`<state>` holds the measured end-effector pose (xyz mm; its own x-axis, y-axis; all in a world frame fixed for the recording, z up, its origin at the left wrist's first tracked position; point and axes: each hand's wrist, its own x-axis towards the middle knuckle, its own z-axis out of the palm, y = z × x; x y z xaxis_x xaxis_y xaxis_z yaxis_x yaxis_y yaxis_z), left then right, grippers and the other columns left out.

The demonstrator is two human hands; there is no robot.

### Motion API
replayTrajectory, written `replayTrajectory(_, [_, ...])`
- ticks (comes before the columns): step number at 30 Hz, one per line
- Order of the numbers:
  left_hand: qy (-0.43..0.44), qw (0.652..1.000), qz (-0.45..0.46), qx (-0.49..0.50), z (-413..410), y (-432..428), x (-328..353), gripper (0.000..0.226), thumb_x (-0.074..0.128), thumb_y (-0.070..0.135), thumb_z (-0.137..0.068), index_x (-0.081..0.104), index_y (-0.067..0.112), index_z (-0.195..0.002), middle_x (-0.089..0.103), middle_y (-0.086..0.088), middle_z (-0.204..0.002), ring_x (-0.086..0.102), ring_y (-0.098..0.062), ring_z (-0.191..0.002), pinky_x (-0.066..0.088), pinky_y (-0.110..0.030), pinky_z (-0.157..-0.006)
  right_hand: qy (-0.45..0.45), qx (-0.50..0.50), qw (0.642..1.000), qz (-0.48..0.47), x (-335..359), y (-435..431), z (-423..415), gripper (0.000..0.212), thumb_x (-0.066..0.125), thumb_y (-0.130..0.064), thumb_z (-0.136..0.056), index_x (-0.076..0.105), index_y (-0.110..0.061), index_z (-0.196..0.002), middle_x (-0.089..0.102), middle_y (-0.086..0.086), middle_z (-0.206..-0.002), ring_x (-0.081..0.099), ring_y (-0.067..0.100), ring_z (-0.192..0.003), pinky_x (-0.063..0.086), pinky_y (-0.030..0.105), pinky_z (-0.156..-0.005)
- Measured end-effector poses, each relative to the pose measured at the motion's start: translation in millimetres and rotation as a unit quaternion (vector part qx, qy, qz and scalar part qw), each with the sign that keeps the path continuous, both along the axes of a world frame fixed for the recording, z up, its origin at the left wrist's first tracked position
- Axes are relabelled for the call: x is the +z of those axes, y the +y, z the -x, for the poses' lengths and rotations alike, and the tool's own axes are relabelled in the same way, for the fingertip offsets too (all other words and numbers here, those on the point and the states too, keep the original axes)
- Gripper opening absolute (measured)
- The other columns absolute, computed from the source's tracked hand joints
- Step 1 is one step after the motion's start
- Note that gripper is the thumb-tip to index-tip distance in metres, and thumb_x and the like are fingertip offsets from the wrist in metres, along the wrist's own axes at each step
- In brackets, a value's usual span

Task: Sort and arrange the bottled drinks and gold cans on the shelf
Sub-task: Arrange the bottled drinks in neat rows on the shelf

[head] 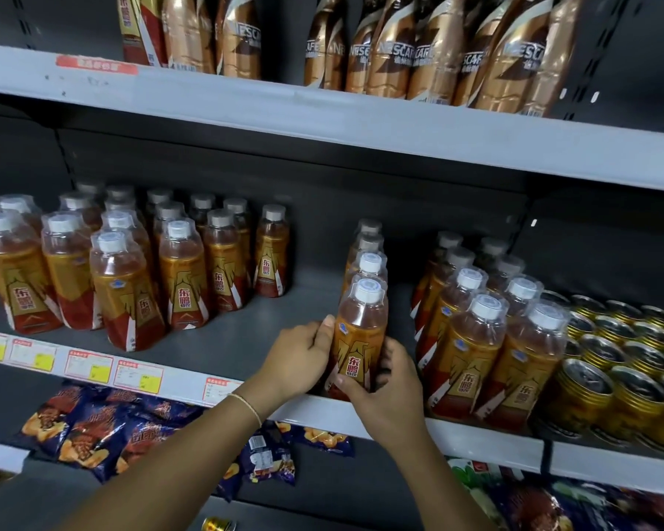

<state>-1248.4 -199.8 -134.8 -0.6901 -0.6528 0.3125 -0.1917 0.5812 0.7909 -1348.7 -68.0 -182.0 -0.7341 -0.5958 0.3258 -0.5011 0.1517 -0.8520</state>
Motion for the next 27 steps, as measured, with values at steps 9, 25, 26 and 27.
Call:
replayTrajectory(9, [-0.01, 0.999, 0.027, 0.013, 8.3, -4.6, -5.2, 0.05, 0.033, 0.046, -0.102, 0.046, 0.024, -0.059, 0.054, 0.009, -0.059, 0.054, -0.007, -0.06, 0.035, -0.02, -0.057, 0.012, -0.003, 1.0, -0.01, -1.1, -3.5, 6.7, 0.082, 0.085, -0.044, -0.068, 0.042, -0.033, -0.138, 0.055, -0.011, -0.127, 0.055, 0.002, -0.11, 0.052, 0.027, -0.092])
replayTrajectory(25, [0.115, 0.96, -0.254, -0.002, 74.5, -53.8, -10.3, 0.041, 0.044, 0.044, -0.101, 0.06, 0.013, -0.122, 0.066, -0.006, -0.12, 0.06, -0.021, -0.114, 0.043, -0.044, -0.106, -0.039, 0.009, 0.999, -0.007, -0.8, -0.7, 4.5, 0.089, 0.077, -0.061, -0.058, 0.039, -0.043, -0.136, 0.054, -0.016, -0.13, 0.056, 0.001, -0.109, 0.048, 0.018, -0.087])
replayTrajectory(26, [0.133, 0.946, -0.297, -0.018, 83.5, -55.7, -10.6, 0.046, 0.043, 0.045, -0.101, 0.056, 0.012, -0.13, 0.063, -0.007, -0.127, 0.058, -0.021, -0.119, 0.04, -0.045, -0.109, -0.041, 0.009, 0.999, -0.007, -1.2, -0.7, 4.5, 0.089, 0.078, -0.06, -0.058, 0.039, -0.043, -0.136, 0.053, -0.016, -0.131, 0.056, 0.001, -0.109, 0.048, 0.018, -0.087])
replayTrajectory(27, [0.141, 0.93, -0.338, -0.042, 91.8, -56.9, -10.1, 0.051, 0.04, 0.048, -0.101, 0.051, 0.012, -0.136, 0.06, -0.008, -0.132, 0.055, -0.023, -0.124, 0.038, -0.046, -0.111, -0.041, 0.008, 0.999, -0.007, -1.2, -0.7, 4.5, 0.089, 0.08, -0.059, -0.059, 0.039, -0.042, -0.136, 0.053, -0.016, -0.131, 0.056, 0.001, -0.109, 0.047, 0.016, -0.085])
